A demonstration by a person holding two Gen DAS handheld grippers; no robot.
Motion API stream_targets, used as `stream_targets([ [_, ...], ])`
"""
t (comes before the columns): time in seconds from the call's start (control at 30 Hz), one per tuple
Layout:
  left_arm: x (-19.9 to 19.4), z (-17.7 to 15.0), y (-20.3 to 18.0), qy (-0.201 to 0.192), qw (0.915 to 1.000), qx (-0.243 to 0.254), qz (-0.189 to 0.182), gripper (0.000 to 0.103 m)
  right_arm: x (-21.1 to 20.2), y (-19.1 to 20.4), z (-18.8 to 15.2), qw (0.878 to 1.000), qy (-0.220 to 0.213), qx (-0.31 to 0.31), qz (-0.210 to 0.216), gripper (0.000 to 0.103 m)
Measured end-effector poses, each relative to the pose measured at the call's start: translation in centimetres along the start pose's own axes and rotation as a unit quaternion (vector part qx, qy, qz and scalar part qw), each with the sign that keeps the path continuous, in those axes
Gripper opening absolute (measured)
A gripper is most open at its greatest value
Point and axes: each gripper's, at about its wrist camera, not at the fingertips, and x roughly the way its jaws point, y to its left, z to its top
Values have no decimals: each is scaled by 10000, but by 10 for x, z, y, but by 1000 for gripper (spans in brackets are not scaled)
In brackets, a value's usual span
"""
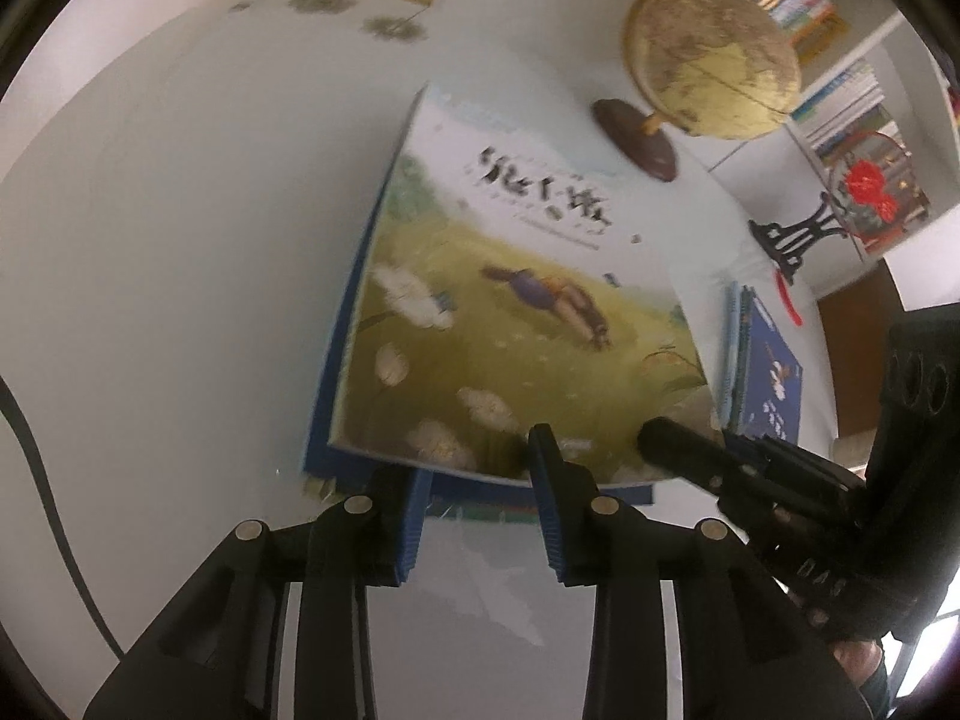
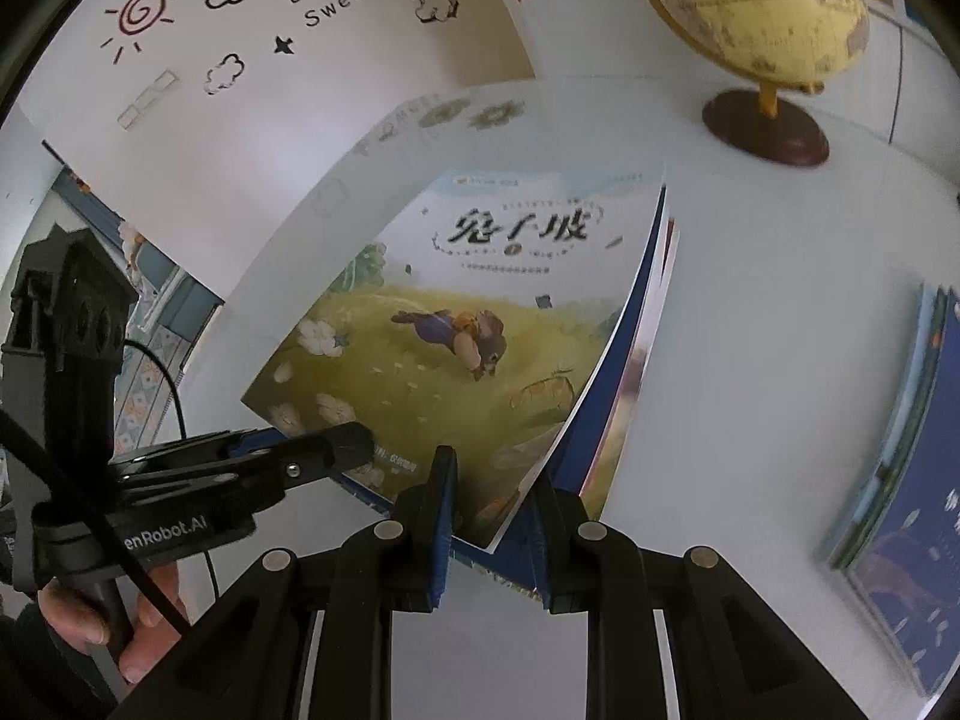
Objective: Organize books
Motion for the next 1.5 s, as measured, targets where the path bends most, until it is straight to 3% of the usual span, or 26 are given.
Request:
stream_targets([
  [0.33, -14, -3, 18, -5, 9996, -207, 195, 28, 14, -13, 4, 9985, 452, 234, -187, 28],
  [0.5, -25, -8, 30, -48, 9994, -275, 213, 28, 2, -22, -1, 9985, 355, 339, -230, 30],
  [0.77, -32, 4, 20, -226, 9995, -64, 230, 28, -13, -37, -8, 9967, 233, 748, -201, 30],
  [0.9, -29, 6, -1, -189, 9994, 242, 176, 28, -17, -36, -19, 9962, 312, 773, -269, 31],
  [1.17, -18, 3, -79, -16, 9947, 953, -388, 28, -63, -49, -46, 9920, 179, 992, -758, 31],
  [1.23, -13, -1, -99, 55, 9921, 1142, -509, 29, -81, -60, -56, 9894, 31, 1152, -889, 43],
  [1.3, -4, -8, -122, 218, 9891, 1312, -626, 34, -95, -72, -64, 9868, -129, 1289, -968, 51],
  [1.43, 12, -22, -153, 369, 9859, 1484, -685, 61, -120, -112, -78, 9798, -331, 1678, -1040, 51],
  [1.5, 18, -27, -164, 377, 9857, 1485, -695, 62, -129, -139, -84, 9742, -341, 1939, -1104, 51],
])
